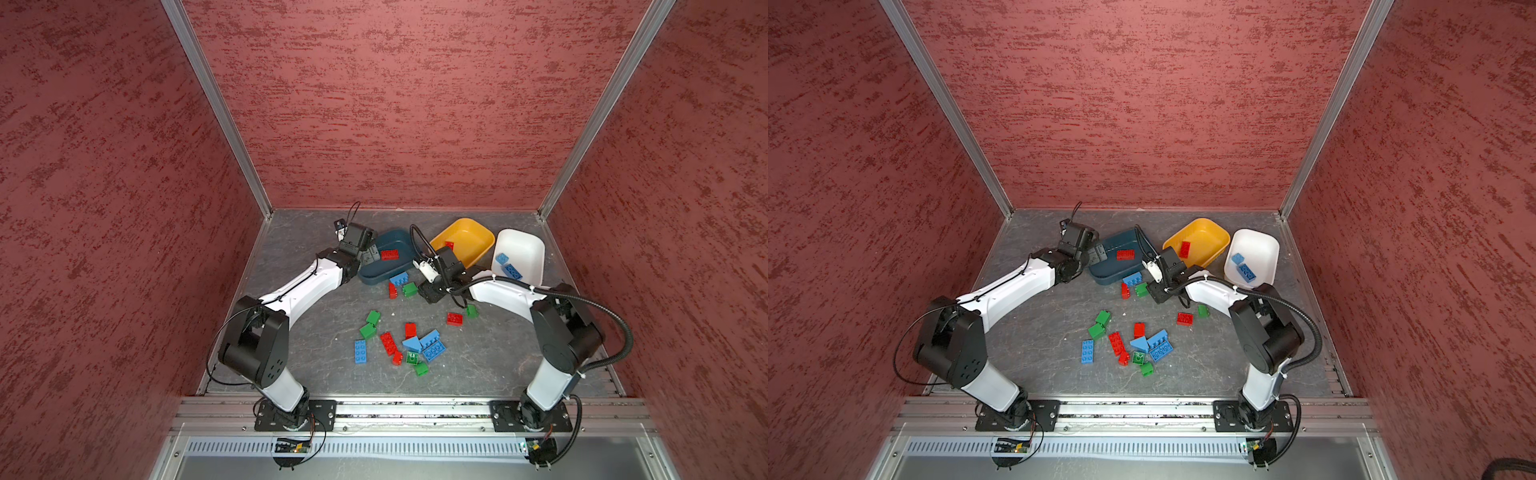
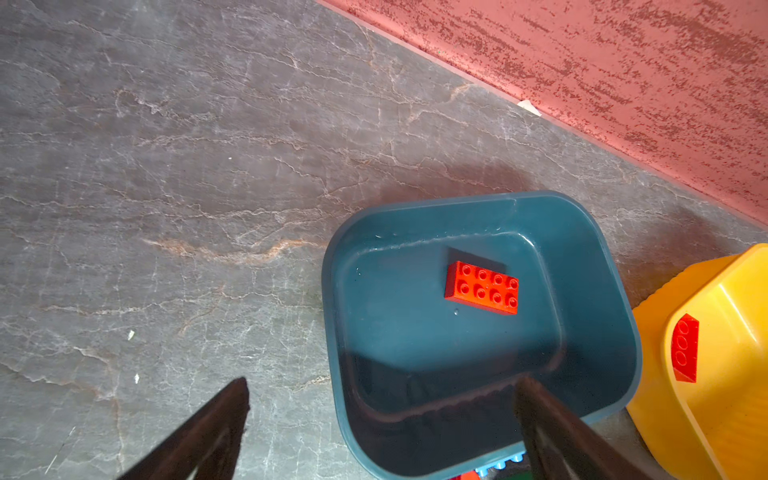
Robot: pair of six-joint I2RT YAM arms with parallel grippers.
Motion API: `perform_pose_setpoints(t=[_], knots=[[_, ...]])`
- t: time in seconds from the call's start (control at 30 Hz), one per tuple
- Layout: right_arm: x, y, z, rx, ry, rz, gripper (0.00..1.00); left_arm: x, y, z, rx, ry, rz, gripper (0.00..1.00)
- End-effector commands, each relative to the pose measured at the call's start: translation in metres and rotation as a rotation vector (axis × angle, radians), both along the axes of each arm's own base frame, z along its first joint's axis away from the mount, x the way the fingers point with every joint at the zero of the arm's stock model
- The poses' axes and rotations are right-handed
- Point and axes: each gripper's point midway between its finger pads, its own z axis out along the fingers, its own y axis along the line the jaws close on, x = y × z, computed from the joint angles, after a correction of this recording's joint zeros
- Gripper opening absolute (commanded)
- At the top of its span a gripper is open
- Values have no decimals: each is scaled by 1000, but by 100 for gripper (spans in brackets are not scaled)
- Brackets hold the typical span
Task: Sort the legos into containers by color
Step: 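Grasp the blue 2x3 brick with the right gripper and lift it, then release the blue brick into the white tub while the left gripper lowers toward bricks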
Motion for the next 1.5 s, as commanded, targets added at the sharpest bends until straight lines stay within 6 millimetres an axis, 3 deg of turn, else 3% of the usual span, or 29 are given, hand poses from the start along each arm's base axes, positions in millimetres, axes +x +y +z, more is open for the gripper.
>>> perform_pose_setpoints(t=[0.0, 0.13, 0.27, 0.33, 0.37, 0.5, 0.63, 0.8, 0.83, 1.07, 1.23, 1.47], knots=[[17, -9, 43, 103, -119, -56, 51, 2, -3, 1, 27, -24, -9, 99], [30, -40, 72, 243, -175, -187, 48, 3, -21, 0, 15, -39, -108, 99], [46, -88, 90, 353, -213, -371, 45, 2, -38, -2, -55, -35, -169, 99], [52, -113, 89, 396, -203, -466, 44, 1, -43, -3, -89, -36, -188, 99], [54, -127, 100, 424, -227, -514, 43, 1, -46, -5, -99, -31, -199, 99], [60, -174, 102, 448, -250, -699, 43, -2, -63, -5, -125, -32, -281, 99], [64, -228, 92, 464, -250, -927, 43, -7, -87, -2, -127, -37, -400, 99], [66, -273, 82, 439, -257, -1090, 44, -20, -111, -8, -37, -1, -508, 100], [69, -279, 71, 413, -238, -1111, 45, -23, -115, -10, -18, 9, -527, 100], [80, -310, 55, 275, -223, -1215, 54, -45, -141, -26, 43, 87, -615, 99], [87, -305, 52, 296, -178, -1212, 71, -57, -147, -41, 81, 195, -573, 99], [82, -300, 58, 325, -183, -1205, 93, -69, -163, -67, 59, 327, -514, 97]])
